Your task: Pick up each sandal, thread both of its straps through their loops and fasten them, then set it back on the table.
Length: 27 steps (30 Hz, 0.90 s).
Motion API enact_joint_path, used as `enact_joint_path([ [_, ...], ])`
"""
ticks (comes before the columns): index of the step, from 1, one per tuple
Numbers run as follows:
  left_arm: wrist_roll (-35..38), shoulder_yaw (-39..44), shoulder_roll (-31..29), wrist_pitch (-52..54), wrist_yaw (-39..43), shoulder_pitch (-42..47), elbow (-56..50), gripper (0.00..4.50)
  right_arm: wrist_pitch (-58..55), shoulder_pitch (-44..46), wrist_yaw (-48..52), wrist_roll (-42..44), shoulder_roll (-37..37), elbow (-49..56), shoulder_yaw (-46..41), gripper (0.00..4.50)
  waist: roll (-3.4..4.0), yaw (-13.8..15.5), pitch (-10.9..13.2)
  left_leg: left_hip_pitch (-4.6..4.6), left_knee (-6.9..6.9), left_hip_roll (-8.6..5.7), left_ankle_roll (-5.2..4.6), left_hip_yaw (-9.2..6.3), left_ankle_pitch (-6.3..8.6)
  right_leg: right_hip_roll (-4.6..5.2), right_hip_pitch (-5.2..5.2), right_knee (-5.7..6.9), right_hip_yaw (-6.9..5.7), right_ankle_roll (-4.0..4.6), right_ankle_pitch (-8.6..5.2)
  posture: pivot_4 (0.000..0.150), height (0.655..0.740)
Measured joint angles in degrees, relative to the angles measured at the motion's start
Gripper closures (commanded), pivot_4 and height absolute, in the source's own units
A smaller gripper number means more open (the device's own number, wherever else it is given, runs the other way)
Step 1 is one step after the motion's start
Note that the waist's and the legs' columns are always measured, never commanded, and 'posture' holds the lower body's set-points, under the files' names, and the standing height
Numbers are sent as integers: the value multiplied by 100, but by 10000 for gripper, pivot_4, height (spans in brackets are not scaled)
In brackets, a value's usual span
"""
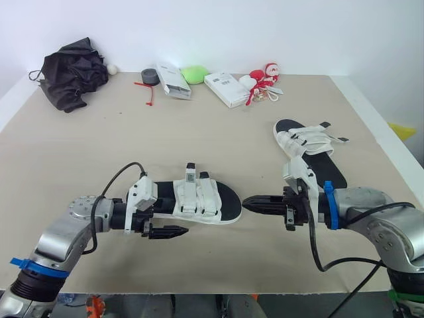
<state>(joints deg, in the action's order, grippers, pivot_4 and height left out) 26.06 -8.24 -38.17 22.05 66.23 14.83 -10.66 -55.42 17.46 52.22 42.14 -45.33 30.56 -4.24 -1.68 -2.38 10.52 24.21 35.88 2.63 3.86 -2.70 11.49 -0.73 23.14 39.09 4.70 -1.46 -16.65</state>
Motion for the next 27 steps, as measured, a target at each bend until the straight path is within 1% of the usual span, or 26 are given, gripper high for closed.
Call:
enact_joint_path([
  [1,-148,-42,121,-183,-74,51,121,16280,23,1,-21,6,0,0,0,45000,0,11,0,0,6,0,-2,-3,-1,0,-3,0,-2,-5,2,1500,7400],
  [2,-323,-77,244,-396,-216,122,285,23416,43,2,-40,15,0,0,1,45000,1,18,-1,-1,15,0,-7,-3,-4,0,-7,0,-1,-16,7,1500,7400],
  [3,-343,-80,259,-422,-231,128,298,24498,44,2,-44,16,0,0,1,45000,1,18,-1,-1,16,-1,-8,-3,-5,0,-8,0,-1,-17,8,1500,7400],
  [4,-420,-81,338,-496,-325,153,365,29289,51,2,-67,18,0,0,4,45000,2,18,-1,-1,23,-1,-13,-1,-8,0,-10,0,1,-23,15,1500,7400],
  [5,-494,-92,443,-577,-418,167,419,32960,66,4,-93,18,0,-1,13,45000,4,18,-2,-2,28,-3,-18,-1,-11,1,-14,0,2,-29,19,1500,7400],
  [6,-536,-99,528,-604,-495,169,442,34130,78,5,-102,18,1,-1,24,45000,4,18,-3,-3,36,-3,-22,-1,-13,1,-18,0,3,-32,26,1500,7400],
  [7,-558,-98,613,-601,-597,170,444,40531,111,5,-113,17,3,-1,50,45000,4,17,-3,-3,43,-2,-26,1,-16,0,-19,0,4,-34,34,1500,7400],
  [8,-562,-92,667,-578,-711,166,437,44004,151,5,-121,14,4,-3,103,45000,4,12,-3,-7,45,-2,-42,5,-26,-1,-21,0,9,-37,47,1500,7400],
  [11,-512,-4,796,-337,-981,113,361,44606,192,6,-128,13,15,-13,199,45000,5,-9,-3,-12,45,-2,-75,9,-47,-1,-21,0,12,-33,73,1500,7400],
  [13,-293,168,976,124,-1293,46,225,44606,226,31,-128,12,26,-41,222,45000,5,-16,-3,-13,45,-2,-95,12,-60,-1,-20,0,13,-30,90,1500,7400],
  [15,-113,337,1200,553,-1710,53,150,44606,268,88,-122,4,43,-57,290,45000,4,-18,-2,-12,45,-2,-107,11,-69,-3,-19,0,12,-32,101,1500,7400],
  [17,-103,517,1480,990,-2435,291,217,44606,332,185,-84,-28,66,-150,416,45000,3,-22,-2,-12,45,-2,-126,10,-82,-6,-18,0,12,-32,117,1500,7400],
  [19,-286,841,1758,1257,-3413,790,605,44606,400,339,-34,-78,126,-278,542,45000,-4,-25,3,-10,45,-1,-146,7,-97,-14,-13,0,12,-28,139,1500,7400],
  [20,-436,1106,1785,1369,-3973,1091,884,44606,451,394,8,-97,145,-315,591,45000,-9,-46,6,-9,45,4,-149,6,-99,-23,-7,0,15,-23,150,1500,7400],
  [22,-660,1579,1745,1481,-4766,1474,1350,44606,531,419,42,-175,148,-413,662,45000,-10,-85,6,-12,43,8,-149,8,-100,-29,-2,0,21,-20,153,1500,7400],
  [24,-823,2010,1684,1496,-5355,1685,1778,44606,631,485,43,-249,215,-563,676,45000,-10,-92,6,-3,37,7,-148,9,-100,-29,6,0,24,-24,150,1500,7400],
  [26,-901,2202,1640,1442,-5594,1771,2035,44606,724,560,33,-313,297,-640,677,45000,-10,-62,6,8,32,4,-147,8,-99,-26,11,-1,23,-32,143,1500,7400],
  [27,-983,2235,1576,1337,-5700,1922,2306,44606,822,658,1,-369,449,-746,678,45000,-11,-33,5,11,32,2,-143,7,-97,-23,11,-2,21,-36,141,1500,7400],
])
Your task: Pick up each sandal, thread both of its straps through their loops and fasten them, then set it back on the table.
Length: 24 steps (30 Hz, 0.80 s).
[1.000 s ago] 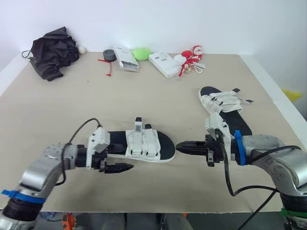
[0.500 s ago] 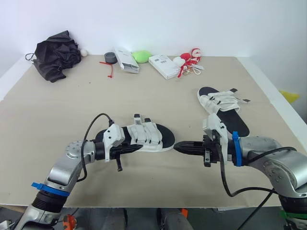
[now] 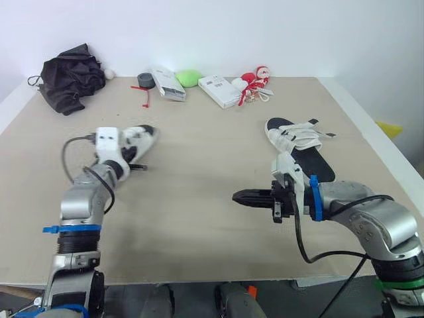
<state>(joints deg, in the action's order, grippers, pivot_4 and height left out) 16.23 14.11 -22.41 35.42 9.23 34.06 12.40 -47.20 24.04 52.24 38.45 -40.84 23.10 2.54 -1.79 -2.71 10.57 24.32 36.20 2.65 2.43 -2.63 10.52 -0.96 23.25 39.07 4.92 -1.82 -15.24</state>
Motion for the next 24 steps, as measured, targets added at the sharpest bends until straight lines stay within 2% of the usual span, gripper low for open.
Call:
enact_joint_path([
  [4,-103,45,-140,-208,-42,109,355,44606,93,61,-12,-68,92,-95,11,45000,0,20,0,4,-3,-17,10,3,4,24,0,-2,1,-11,-7,1500,7400],
  [7,-167,36,-130,-508,-1,167,642,35851,160,60,-7,-125,143,-96,12,45000,0,21,0,4,-2,-23,20,4,-2,30,-1,-2,2,-15,-8,1500,7400],
  [11,-111,43,-73,-687,122,167,693,19123,188,60,6,-154,144,-98,12,45000,0,19,0,4,-2,-18,29,1,-8,24,0,-2,-2,-9,-1,1500,7400],
  [12,-117,40,-75,-687,125,166,693,12236,191,60,14,-149,143,-98,11,45000,0,19,0,4,-2,-18,31,0,-8,24,0,-2,-2,-9,-1,1500,7400],
  [14,-167,30,-77,-683,111,163,693,3322,193,60,36,-101,144,-97,1,45000,0,13,0,4,-2,-18,32,1,-9,24,0,-2,-1,-10,0,1500,7400],
  [15,-186,31,-84,-659,63,160,691,430,195,60,49,-36,164,-97,-30,45000,0,11,0,4,-2,-18,32,2,-9,24,0,-2,-1,-10,-1,1500,7400],
  [19,-199,216,-153,-387,-195,2,465,430,213,182,99,385,395,-90,-317,45000,0,-21,0,4,-5,-14,32,2,-9,22,2,-2,1,-11,-1,1500,7400],
  [24,176,612,-208,546,-257,-576,-718,430,244,328,19,687,583,-71,-530,45000,-1,-4,0,5,-8,-14,32,0,-8,23,1,-2,-2,-12,-2,1500,7400],
])
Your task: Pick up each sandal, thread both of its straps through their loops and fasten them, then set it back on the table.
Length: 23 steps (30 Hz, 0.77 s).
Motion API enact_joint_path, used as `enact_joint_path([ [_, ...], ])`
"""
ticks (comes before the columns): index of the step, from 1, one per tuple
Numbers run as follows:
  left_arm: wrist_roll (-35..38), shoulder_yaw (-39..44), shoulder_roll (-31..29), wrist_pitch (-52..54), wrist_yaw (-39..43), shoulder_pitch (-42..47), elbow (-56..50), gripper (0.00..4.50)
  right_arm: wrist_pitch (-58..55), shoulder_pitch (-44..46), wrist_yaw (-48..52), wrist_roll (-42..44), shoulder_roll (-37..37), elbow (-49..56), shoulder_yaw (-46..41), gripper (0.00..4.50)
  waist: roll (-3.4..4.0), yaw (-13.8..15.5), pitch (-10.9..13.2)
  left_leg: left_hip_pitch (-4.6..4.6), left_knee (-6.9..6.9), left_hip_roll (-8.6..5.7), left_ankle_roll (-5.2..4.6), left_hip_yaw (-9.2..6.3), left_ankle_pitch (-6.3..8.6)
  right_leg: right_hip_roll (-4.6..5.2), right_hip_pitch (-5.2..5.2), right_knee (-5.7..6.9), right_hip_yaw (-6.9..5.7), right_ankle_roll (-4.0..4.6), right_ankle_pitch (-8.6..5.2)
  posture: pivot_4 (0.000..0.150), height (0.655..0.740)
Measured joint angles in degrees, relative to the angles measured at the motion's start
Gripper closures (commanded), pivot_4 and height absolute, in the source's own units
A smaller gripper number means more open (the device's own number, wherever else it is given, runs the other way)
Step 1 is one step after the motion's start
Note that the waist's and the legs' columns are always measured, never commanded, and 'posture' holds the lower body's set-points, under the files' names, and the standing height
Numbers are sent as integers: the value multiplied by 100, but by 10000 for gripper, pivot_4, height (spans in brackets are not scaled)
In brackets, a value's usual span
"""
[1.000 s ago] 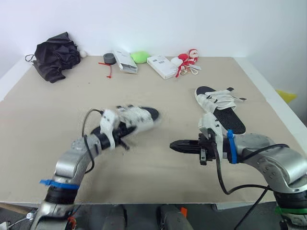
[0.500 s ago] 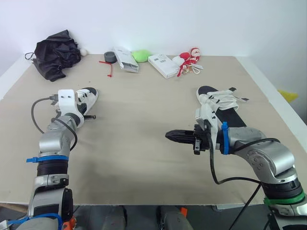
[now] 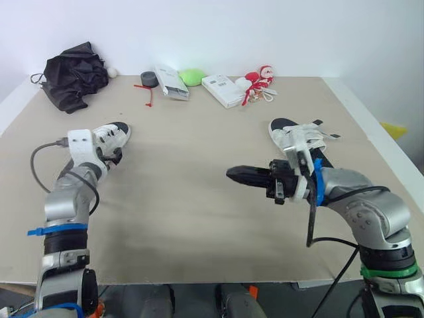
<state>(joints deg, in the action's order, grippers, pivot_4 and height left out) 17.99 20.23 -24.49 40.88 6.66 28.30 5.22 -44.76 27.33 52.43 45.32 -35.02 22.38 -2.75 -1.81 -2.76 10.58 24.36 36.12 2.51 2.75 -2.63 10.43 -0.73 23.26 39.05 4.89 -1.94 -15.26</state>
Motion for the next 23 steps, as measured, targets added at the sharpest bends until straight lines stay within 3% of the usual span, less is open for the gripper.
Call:
enact_joint_path([
  [6,1073,115,-620,1876,773,-623,-1523,430,106,13,15,4,76,-90,54,45000,-2,6,0,0,2,-1,5,0,-3,2,-1,0,-3,0,0,1500,7400],
  [11,2453,75,-1439,2711,2298,-1642,-2957,430,165,71,146,-66,8,-354,91,45000,-2,-9,2,-4,-7,4,9,8,-3,2,5,0,1,9,-6,1500,7400],
  [16,3196,867,-1771,2291,3573,-3254,-3762,430,154,-41,268,-68,-298,-504,9,45000,3,-16,0,-18,-40,14,12,17,-1,1,13,1,0,37,-21,1500,7400],
  [23,3360,1228,-1612,1673,3752,-3891,-3747,430,21,-639,348,-111,-555,-530,36,45000,2,32,0,-14,-39,20,10,25,-4,4,7,0,-8,46,-31,1500,7400],
])
